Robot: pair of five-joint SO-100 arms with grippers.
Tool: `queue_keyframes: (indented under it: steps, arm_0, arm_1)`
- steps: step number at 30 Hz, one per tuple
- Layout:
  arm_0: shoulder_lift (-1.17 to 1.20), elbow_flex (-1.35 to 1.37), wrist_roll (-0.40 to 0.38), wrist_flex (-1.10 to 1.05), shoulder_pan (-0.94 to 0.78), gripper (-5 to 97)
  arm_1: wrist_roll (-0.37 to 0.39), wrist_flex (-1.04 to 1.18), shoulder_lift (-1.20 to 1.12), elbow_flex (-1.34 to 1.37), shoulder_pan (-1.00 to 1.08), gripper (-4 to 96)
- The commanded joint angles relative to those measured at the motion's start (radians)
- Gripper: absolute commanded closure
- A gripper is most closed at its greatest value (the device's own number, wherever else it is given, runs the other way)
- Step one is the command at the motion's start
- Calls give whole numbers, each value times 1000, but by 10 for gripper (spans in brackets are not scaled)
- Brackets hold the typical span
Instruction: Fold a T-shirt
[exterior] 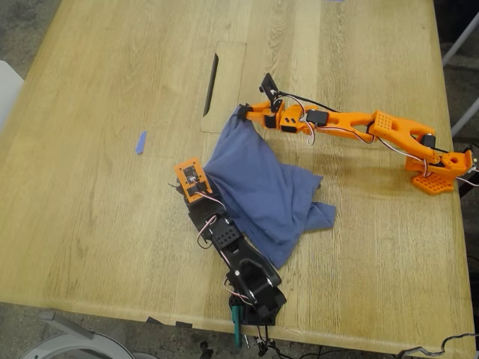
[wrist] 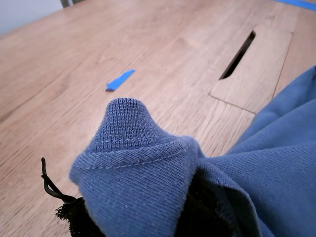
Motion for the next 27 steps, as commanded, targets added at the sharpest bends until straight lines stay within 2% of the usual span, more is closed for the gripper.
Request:
queue_keyframes:
  steps: [1, 10, 19, 27]
  arm_0:
    - [-3, -124, -9, -67, -43, 920]
    - [-34, -150, -9, -115, -20, 920]
    - [78, -222, -18, 103, 41, 919]
    - [296, -233, -29, 391, 98, 919]
  arm_1:
    - [-8, -26, 14, -95, 64, 913]
    - [-8, -28, -43, -198, 58, 913]
    - [-6, 104, -117, -408, 63, 913]
    - [12, 299, -9, -413, 44, 913]
